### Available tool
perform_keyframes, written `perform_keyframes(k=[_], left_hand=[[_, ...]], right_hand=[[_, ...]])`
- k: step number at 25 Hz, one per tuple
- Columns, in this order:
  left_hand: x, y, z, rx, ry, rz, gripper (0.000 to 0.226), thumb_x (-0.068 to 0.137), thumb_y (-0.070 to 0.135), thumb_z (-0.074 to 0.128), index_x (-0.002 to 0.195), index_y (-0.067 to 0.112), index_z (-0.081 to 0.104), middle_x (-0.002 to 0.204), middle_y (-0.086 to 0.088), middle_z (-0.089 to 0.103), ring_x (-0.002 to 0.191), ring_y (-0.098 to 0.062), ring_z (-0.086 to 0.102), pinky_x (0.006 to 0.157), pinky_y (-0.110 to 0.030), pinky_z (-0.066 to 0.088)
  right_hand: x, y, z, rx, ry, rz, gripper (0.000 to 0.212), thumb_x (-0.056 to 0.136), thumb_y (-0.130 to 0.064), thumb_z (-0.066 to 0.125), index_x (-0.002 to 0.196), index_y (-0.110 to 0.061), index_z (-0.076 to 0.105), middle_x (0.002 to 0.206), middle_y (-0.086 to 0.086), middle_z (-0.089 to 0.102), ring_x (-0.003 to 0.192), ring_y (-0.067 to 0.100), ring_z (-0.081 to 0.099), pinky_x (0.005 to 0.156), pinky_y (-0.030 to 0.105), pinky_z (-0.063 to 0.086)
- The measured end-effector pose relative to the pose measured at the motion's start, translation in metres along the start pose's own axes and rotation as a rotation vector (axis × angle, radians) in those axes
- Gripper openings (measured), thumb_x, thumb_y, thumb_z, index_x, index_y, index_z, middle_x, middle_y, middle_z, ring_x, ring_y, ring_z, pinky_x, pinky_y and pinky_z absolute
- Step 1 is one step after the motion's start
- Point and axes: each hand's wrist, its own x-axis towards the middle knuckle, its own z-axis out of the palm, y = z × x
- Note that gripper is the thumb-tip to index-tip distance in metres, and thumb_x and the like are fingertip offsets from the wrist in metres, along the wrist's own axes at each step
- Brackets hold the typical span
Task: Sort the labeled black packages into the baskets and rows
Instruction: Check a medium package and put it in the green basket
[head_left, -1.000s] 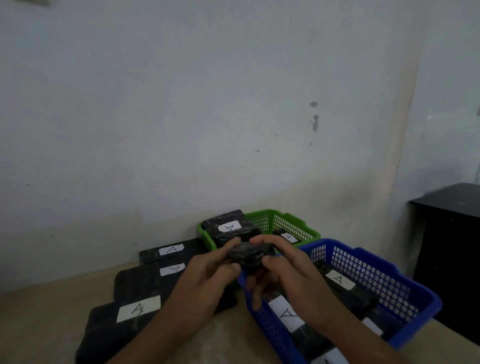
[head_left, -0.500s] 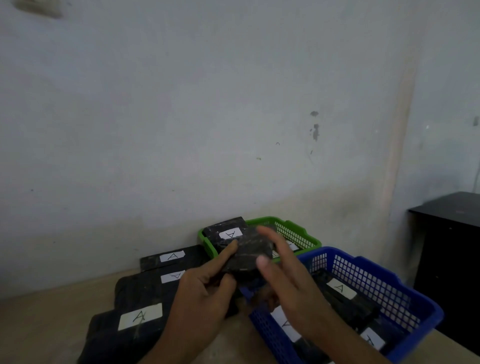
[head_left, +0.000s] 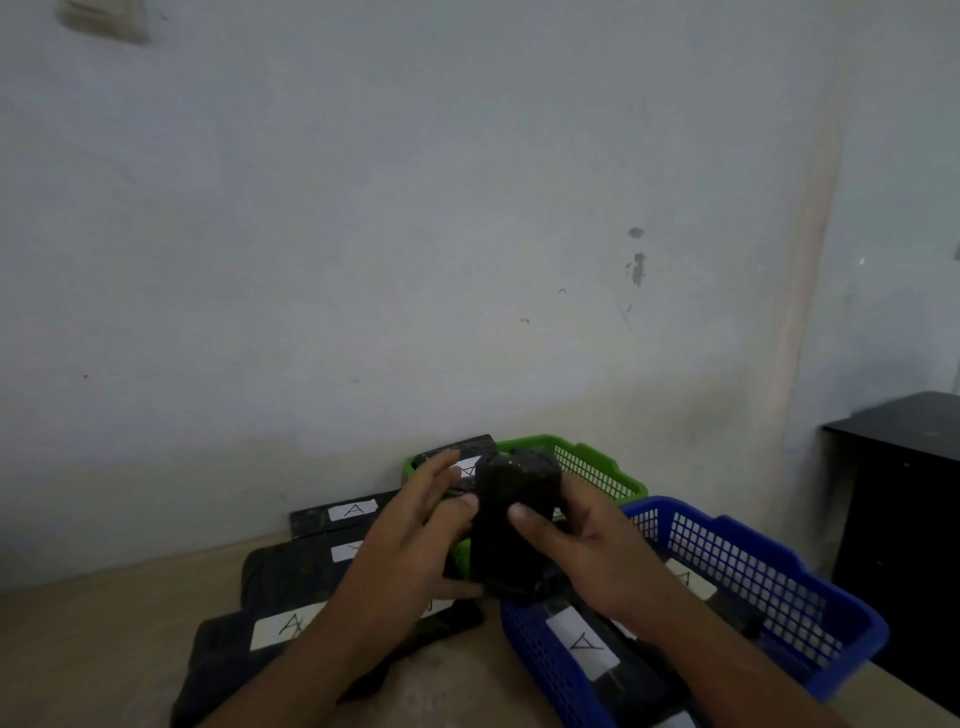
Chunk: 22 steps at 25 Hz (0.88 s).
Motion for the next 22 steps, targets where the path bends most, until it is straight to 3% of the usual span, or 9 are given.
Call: perform_keyframes(k=[2, 5, 7, 11, 13, 15, 17, 20, 22], left_hand=[[0.0, 0.01, 0.003, 0.015, -0.003, 0.021, 0.025, 0.094, 0.029, 0.052, 0.107, 0.042, 0.068, 0.115, 0.011, 0.066, 0.104, -0.016, 0.066, 0.075, -0.043, 0.06], [0.001, 0.013, 0.007, 0.212, 0.005, 0.134, 0.037, 0.097, 0.028, 0.048, 0.083, 0.052, 0.071, 0.094, 0.002, 0.072, 0.093, -0.017, 0.066, 0.088, -0.038, 0.055], [0.004, 0.009, 0.007, 0.286, 0.017, 0.194, 0.033, 0.087, 0.037, 0.042, 0.089, 0.056, 0.068, 0.095, -0.015, 0.069, 0.09, -0.031, 0.062, 0.087, -0.037, 0.052], [0.004, 0.002, 0.002, 0.327, 0.025, 0.255, 0.047, 0.08, 0.049, 0.042, 0.124, 0.042, 0.058, 0.1, -0.008, 0.07, 0.09, -0.029, 0.063, 0.083, -0.031, 0.053], [0.005, 0.003, -0.001, 0.314, 0.028, 0.27, 0.042, 0.078, 0.05, 0.043, 0.118, 0.053, 0.055, 0.093, -0.005, 0.067, 0.085, -0.019, 0.059, 0.079, -0.028, 0.051], [0.004, 0.007, -0.003, 0.333, 0.029, 0.297, 0.035, 0.084, 0.039, 0.047, 0.108, 0.064, 0.056, 0.085, 0.005, 0.066, 0.074, -0.011, 0.056, 0.069, -0.023, 0.049], [0.002, 0.006, -0.002, 0.365, 0.015, 0.316, 0.041, 0.092, 0.028, 0.052, 0.113, 0.063, 0.053, 0.099, 0.014, 0.067, 0.081, -0.004, 0.06, 0.076, -0.017, 0.049], [-0.004, 0.002, 0.004, 0.374, 0.015, 0.308, 0.054, 0.092, 0.016, 0.06, 0.138, 0.037, 0.041, 0.141, 0.016, 0.048, 0.127, 0.002, 0.047, 0.092, -0.004, 0.041], [-0.002, -0.002, 0.006, 0.38, 0.062, 0.319, 0.058, 0.09, 0.011, 0.06, 0.142, 0.027, 0.04, 0.144, 0.009, 0.048, 0.126, 0.002, 0.048, 0.089, -0.001, 0.04]], right_hand=[[0.0, 0.002, 0.001, -0.084, -0.037, -0.058, 0.031, 0.091, -0.035, 0.064, 0.121, -0.041, 0.059, 0.12, -0.011, 0.062, 0.117, 0.01, 0.059, 0.097, 0.038, 0.054], [0.0, 0.004, 0.007, -0.259, 0.012, -0.135, 0.04, 0.093, -0.025, 0.062, 0.125, -0.048, 0.054, 0.123, -0.01, 0.052, 0.119, 0.004, 0.052, 0.103, 0.032, 0.047], [0.0, 0.001, 0.012, -0.444, 0.064, -0.156, 0.042, 0.097, -0.028, 0.056, 0.133, -0.045, 0.045, 0.124, -0.01, 0.043, 0.118, 0.0, 0.046, 0.105, 0.03, 0.044], [-0.006, -0.018, 0.014, -0.451, -0.031, -0.065, 0.047, 0.099, -0.046, 0.044, 0.14, -0.056, 0.024, 0.123, -0.017, 0.041, 0.109, -0.001, 0.05, 0.096, 0.02, 0.042], [-0.009, -0.026, 0.012, -0.299, -0.121, -0.021, 0.046, 0.102, -0.04, 0.041, 0.143, -0.053, 0.025, 0.12, -0.025, 0.052, 0.104, -0.012, 0.052, 0.088, 0.009, 0.04], [-0.011, -0.029, 0.013, -0.178, -0.134, -0.004, 0.041, 0.104, -0.031, 0.039, 0.137, -0.053, 0.034, 0.097, -0.027, 0.059, 0.086, -0.017, 0.056, 0.075, 0.005, 0.042], [-0.01, -0.029, 0.016, -0.081, -0.054, -0.033, 0.036, 0.097, -0.031, 0.04, 0.125, -0.053, 0.046, 0.098, -0.025, 0.064, 0.09, -0.012, 0.059, 0.076, 0.008, 0.045], [-0.007, -0.021, 0.021, 0.03, 0.117, -0.083, 0.04, 0.085, -0.027, 0.038, 0.115, -0.04, 0.062, 0.107, -0.017, 0.068, 0.103, 0.002, 0.063, 0.084, 0.017, 0.052], [-0.006, -0.015, 0.026, 0.045, 0.115, -0.073, 0.041, 0.088, -0.027, 0.04, 0.122, -0.036, 0.061, 0.113, -0.004, 0.068, 0.103, 0.016, 0.065, 0.087, 0.03, 0.056]])
